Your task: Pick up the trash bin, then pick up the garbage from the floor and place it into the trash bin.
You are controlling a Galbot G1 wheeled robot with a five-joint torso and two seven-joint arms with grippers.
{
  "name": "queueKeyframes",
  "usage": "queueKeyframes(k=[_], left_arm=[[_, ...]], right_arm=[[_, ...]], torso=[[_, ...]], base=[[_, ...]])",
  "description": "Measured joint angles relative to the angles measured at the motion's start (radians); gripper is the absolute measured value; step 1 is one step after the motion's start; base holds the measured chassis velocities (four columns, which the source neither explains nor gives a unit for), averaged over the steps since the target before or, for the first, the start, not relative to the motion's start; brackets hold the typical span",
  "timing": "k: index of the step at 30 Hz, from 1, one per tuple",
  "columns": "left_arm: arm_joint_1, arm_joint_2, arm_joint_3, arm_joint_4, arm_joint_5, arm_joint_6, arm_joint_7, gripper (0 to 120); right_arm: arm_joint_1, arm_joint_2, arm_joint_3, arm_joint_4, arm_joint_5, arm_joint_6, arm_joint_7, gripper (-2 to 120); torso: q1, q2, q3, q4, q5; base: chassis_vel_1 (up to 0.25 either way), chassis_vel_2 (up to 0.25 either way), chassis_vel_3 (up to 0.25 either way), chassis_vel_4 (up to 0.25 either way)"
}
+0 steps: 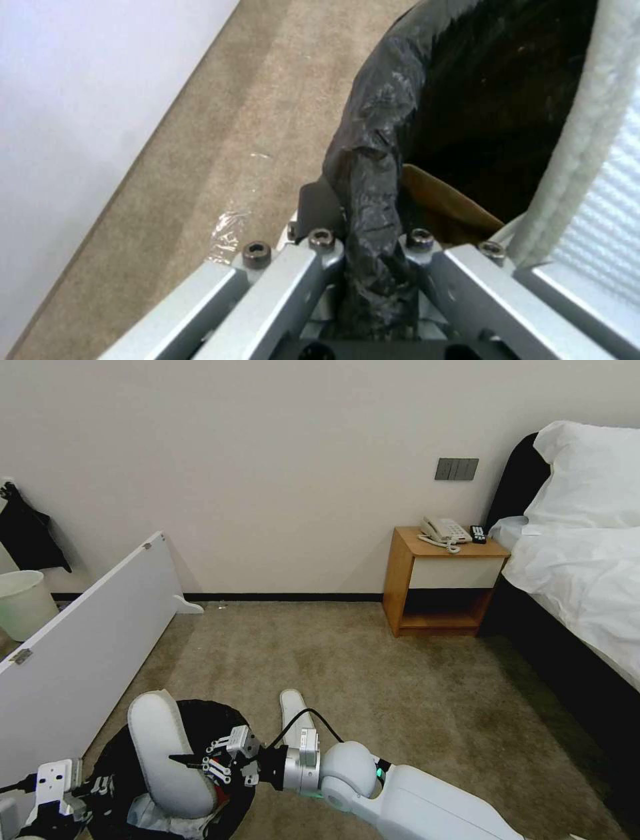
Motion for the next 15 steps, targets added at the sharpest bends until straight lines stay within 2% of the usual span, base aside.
queueKeyframes(k=[15], left_arm=[[-0.004, 0.002, -0.001, 0.0, -0.005, 0.0, 0.0, 3]], right_arm=[[0.007, -0.009, -0.006, -0.013, -0.015, -0.013, -0.004, 2]], torso=[[0.0, 0.0, 0.0, 0.0, 0.0001]], base=[[0.0, 0.0, 0.0, 0.0]])
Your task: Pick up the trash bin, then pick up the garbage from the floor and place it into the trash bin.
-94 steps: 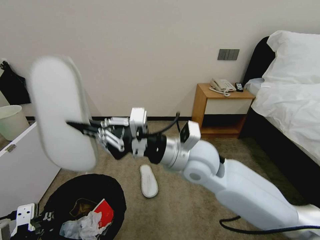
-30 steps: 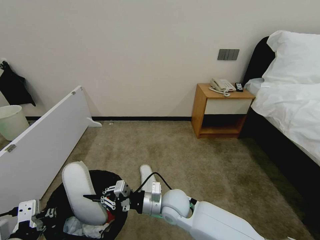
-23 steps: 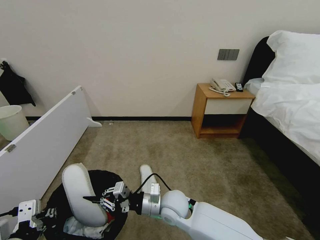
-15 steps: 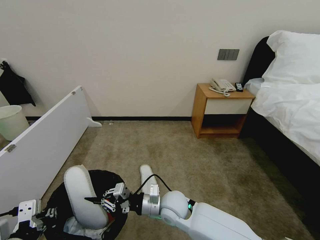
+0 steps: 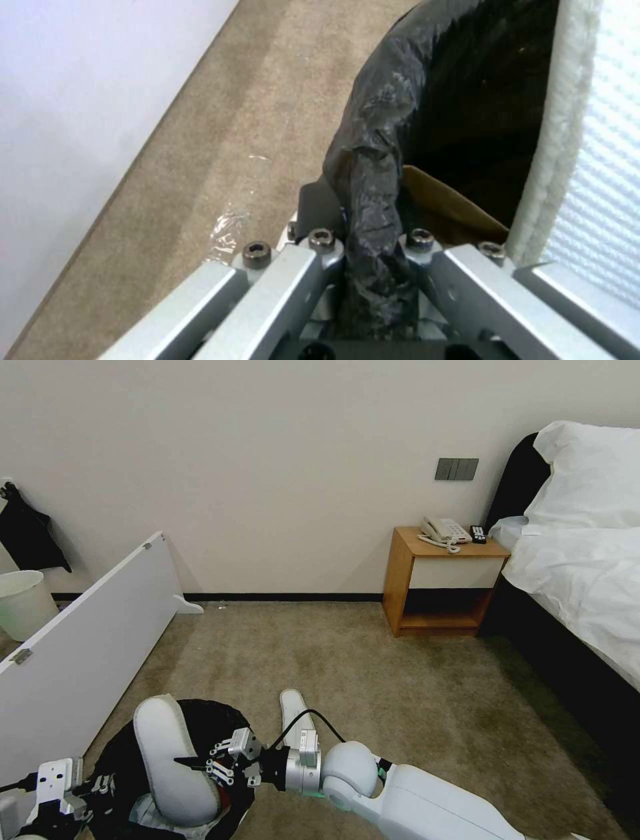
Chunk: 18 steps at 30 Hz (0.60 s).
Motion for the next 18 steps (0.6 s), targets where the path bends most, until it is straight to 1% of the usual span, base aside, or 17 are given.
queueKeyframes(k=[1, 3, 4, 6, 7, 8, 9, 12, 13, 14, 15, 16, 17, 18], left_arm=[[0.0, 0.0, 0.0, 0.0, 0.0, 0.0, 0.0, 3], [-0.001, 0.0, 0.0, 0.0, 0.0, 0.0, -0.001, 3], [-0.001, 0.0, 0.0, 0.0, 0.0, 0.0, -0.001, 3], [-0.001, 0.001, 0.0, 0.0, 0.0, 0.0, -0.002, 3], [-0.001, 0.001, 0.0, 0.0, 0.0, 0.0, -0.002, 3], [-0.002, 0.0, 0.0, 0.0, 0.0, 0.0, -0.002, 3], [-0.002, 0.0, 0.0, 0.0, 0.0, 0.0, -0.002, 3], [-0.001, -0.001, 0.0, 0.0, 0.0, 0.0, -0.002, 3], [-0.001, -0.001, 0.0, 0.0, 0.0, 0.0, -0.002, 3], [-0.001, -0.002, -0.001, 0.0, 0.0, 0.0, -0.002, 3], [-0.001, -0.002, -0.001, 0.0, 0.0, 0.0, -0.002, 3], [-0.001, -0.002, -0.002, 0.001, 0.0, 0.0, -0.002, 3], [-0.001, -0.002, -0.002, 0.002, 0.0, 0.0, -0.002, 3], [-0.001, -0.002, -0.002, 0.002, 0.0, 0.0, -0.002, 3]], right_arm=[[0.0, 0.0, 0.0, 0.0, 0.0, 0.0, 0.0, 2], [0.0, -0.003, 0.0, 0.005, 0.0, -0.001, 0.0, 13], [0.0, -0.003, 0.0, 0.005, 0.0, -0.001, 0.0, 13], [0.001, -0.006, 0.004, 0.011, -0.001, -0.002, 0.0, 24], [0.001, -0.006, 0.004, 0.011, -0.001, -0.002, 0.0, 24], [0.001, -0.006, 0.009, 0.012, -0.001, -0.002, 0.0, 30], [0.001, -0.006, 0.009, 0.012, -0.001, -0.002, 0.0, 30], [0.005, -0.006, 0.015, 0.015, 0.002, -0.002, 0.001, 45], [0.005, -0.006, 0.015, 0.015, 0.002, -0.002, 0.001, 45], [0.008, -0.006, 0.016, 0.017, 0.003, -0.002, 0.002, 53], [0.008, -0.006, 0.016, 0.017, 0.003, -0.002, 0.002, 53], [0.01, -0.006, 0.018, 0.02, 0.004, -0.002, 0.003, 59], [0.011, -0.006, 0.02, 0.023, 0.004, -0.003, 0.004, 62], [0.011, -0.006, 0.02, 0.023, 0.004, -0.003, 0.004, 62]], torso=[[0.0, 0.0, 0.0, 0.0, 0.0], [0.0, 0.0, 0.0, 0.0, 0.0], [0.0, 0.0, 0.0, 0.0, 0.0], [0.0, 0.0, 0.0, 0.0, 0.0], [0.0, 0.0, 0.0, 0.0, 0.0], [0.0, 0.0, 0.0, 0.0, 0.0], [0.0, 0.0, 0.0, 0.0, 0.0], [0.0, 0.0, 0.0, 0.0, 0.0], [0.0, 0.0, 0.0, 0.0, 0.0], [0.0, 0.0, 0.0, 0.0, 0.0], [0.0, 0.0, 0.0, 0.0, 0.0], [0.0, 0.0, 0.0, 0.0, 0.0], [0.0, 0.0, 0.0, 0.0, 0.0], [0.0, 0.0, 0.0, 0.0, 0.0]], base=[[0.0, 0.0, 0.0, 0.0], [0.0, 0.0, 0.0, 0.0], [0.0, 0.0, 0.0, 0.0], [0.0, 0.0, 0.0, 0.0], [0.0, 0.0, 0.0, 0.0], [0.0, 0.0, 0.0, 0.0], [0.0, 0.0, 0.0, 0.0], [0.0, 0.0, 0.0, 0.0], [0.0, 0.0, 0.0, 0.0], [0.0, 0.0, 0.0, 0.0], [0.0, 0.0, 0.0, 0.0], [0.0, 0.0, 0.0, 0.0], [0.0, 0.0, 0.0, 0.0], [0.0, 0.0, 0.0, 0.0]])
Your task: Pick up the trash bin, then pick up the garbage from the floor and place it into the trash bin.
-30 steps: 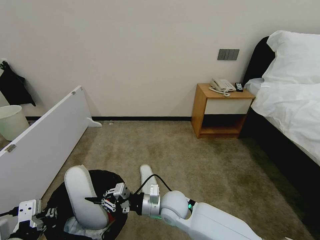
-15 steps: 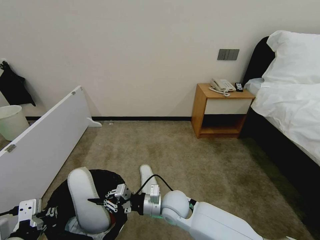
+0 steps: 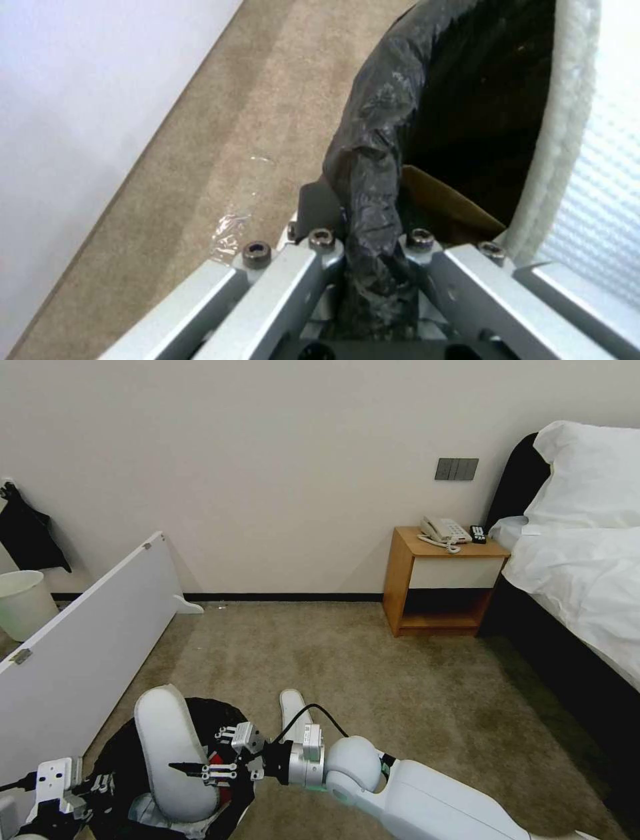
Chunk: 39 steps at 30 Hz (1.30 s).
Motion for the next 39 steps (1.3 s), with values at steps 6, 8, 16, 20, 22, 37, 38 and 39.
queueKeyframes(k=[6, 8, 16, 20, 22, 37, 38, 39], left_arm=[[-0.001, 0.0, -0.002, 0.002, 0.0, 0.0, 0.0, 3], [-0.001, 0.001, -0.003, 0.002, -0.001, 0.0, 0.0, 3], [-0.002, 0.002, -0.004, 0.001, -0.002, 0.0, 0.0, 3], [-0.002, 0.002, -0.006, 0.001, -0.002, 0.0, 0.001, 3], [-0.002, 0.002, -0.007, 0.001, -0.002, 0.0, 0.0, 3], [-0.004, 0.005, -0.011, 0.012, -0.004, 0.0, 0.001, 3], [-0.006, 0.005, -0.012, 0.013, -0.004, 0.0, 0.001, 3], [-0.007, 0.004, -0.012, 0.015, -0.004, 0.0, 0.001, 3]], right_arm=[[0.006, -0.01, 0.015, 0.025, 0.004, -0.001, 0.003, 86], [0.007, -0.014, 0.023, 0.033, 0.004, -0.001, 0.003, 96], [0.01, -0.02, 0.026, 0.046, 0.006, -0.003, 0.004, 100], [0.016, -0.025, 0.026, 0.049, 0.006, -0.003, 0.004, 100], [0.017, -0.025, 0.026, 0.049, 0.006, -0.003, 0.004, 100], [0.029, -0.056, 0.08, 0.108, 0.016, 0.006, 0.014, 100], [0.029, -0.056, 0.091, 0.111, 0.019, 0.007, 0.016, 100], [0.025, -0.056, 0.116, 0.114, 0.026, 0.008, 0.022, 100]], torso=[[0.0, 0.0, 0.0, -0.0001, 0.0], [0.0, 0.0, 0.0, -0.0001, 0.0], [0.0, 0.0, 0.0, 0.0, 0.0], [0.0, 0.0, 0.0, 0.0, 0.0], [0.0, 0.0, 0.0, 0.0, 0.0], [0.0, 0.0, 0.0, 0.0, 0.0], [0.0, 0.0, 0.0, 0.0, 0.0], [0.0, 0.0, 0.0, 0.0001, 0.0]], base=[[0.0, 0.0, 0.0, 0.0], [0.0, 0.0, 0.0, 0.0], [0.0, 0.0, 0.0, 0.0], [0.0, 0.0, 0.0, 0.0], [0.0, 0.0, 0.0, 0.0], [0.0, 0.0, 0.0, 0.0], [0.0, 0.0, 0.0, 0.0], [0.0, 0.0, 0.0, 0.0]])
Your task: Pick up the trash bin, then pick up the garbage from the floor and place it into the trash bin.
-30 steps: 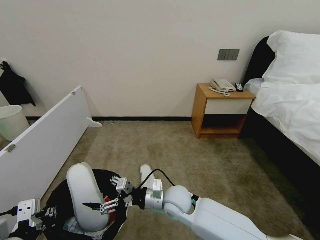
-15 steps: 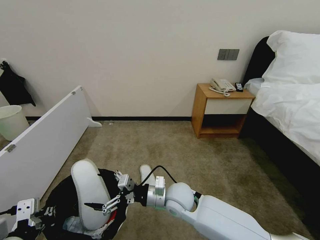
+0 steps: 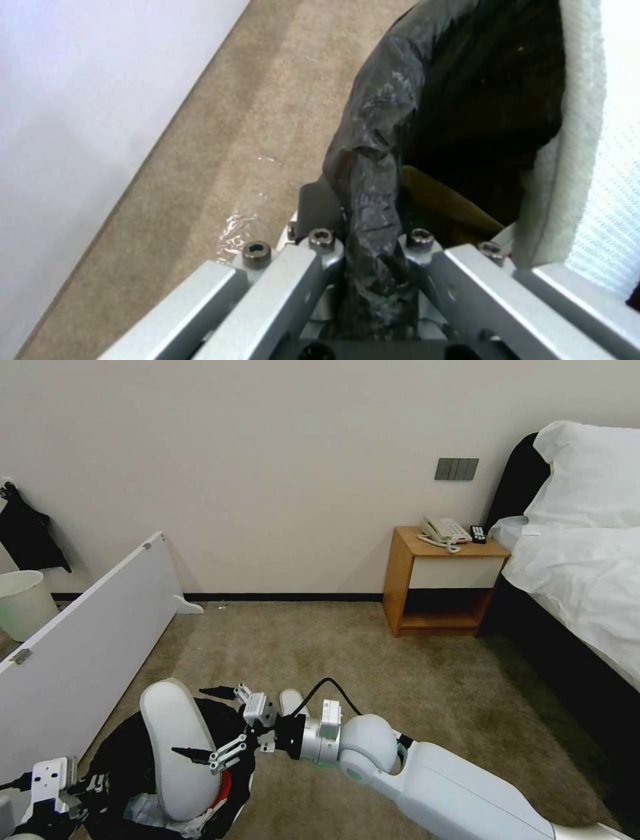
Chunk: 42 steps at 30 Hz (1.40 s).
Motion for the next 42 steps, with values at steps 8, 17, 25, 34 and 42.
queueKeyframes(k=[8, 17, 25, 34, 42], left_arm=[[-0.002, -0.014, -0.009, 0.008, -0.003, 0.0, 0.0, 3], [-0.017, -0.017, -0.025, 0.018, -0.009, 0.0, 0.0, 3], [-0.018, -0.016, -0.023, 0.045, 0.011, 0.0, 0.008, 3], [-0.045, -0.015, -0.023, 0.088, 0.009, 0.0, 0.019, 3], [-0.057, -0.006, 0.001, 0.101, 0.011, 0.0, 0.022, 3]], right_arm=[[-0.043, -0.017, 0.142, 0.019, 0.117, 0.001, 0.101, 100], [-0.147, -0.048, 0.251, 0.051, 0.227, 0.049, 0.385, 100], [-0.447, -0.106, 0.484, 0.054, 0.131, 0.032, 0.484, 100], [-0.896, -0.048, 0.828, 0.092, -0.11, 0.027, 0.42, 100], [-1.1, 0.135, 0.977, 0.134, -0.334, 0.053, 0.335, 100]], torso=[[0.0, 0.0, 0.0, 0.0, 0.0], [0.0, 0.0, 0.0, -0.0002, -0.0001], [0.0, 0.0, 0.0, -0.0007, 0.0004], [0.0, 0.0, 0.0, -0.0005, 0.0001], [0.0, 0.0, 0.0, -0.0003, 0.0]], base=[[0.0, 0.0, 0.0, 0.0], [0.0, 0.0, 0.0, 0.0], [0.0, 0.0, 0.0, 0.0], [0.0, 0.0, 0.0, 0.0], [0.0, 0.0, 0.0, 0.0]])
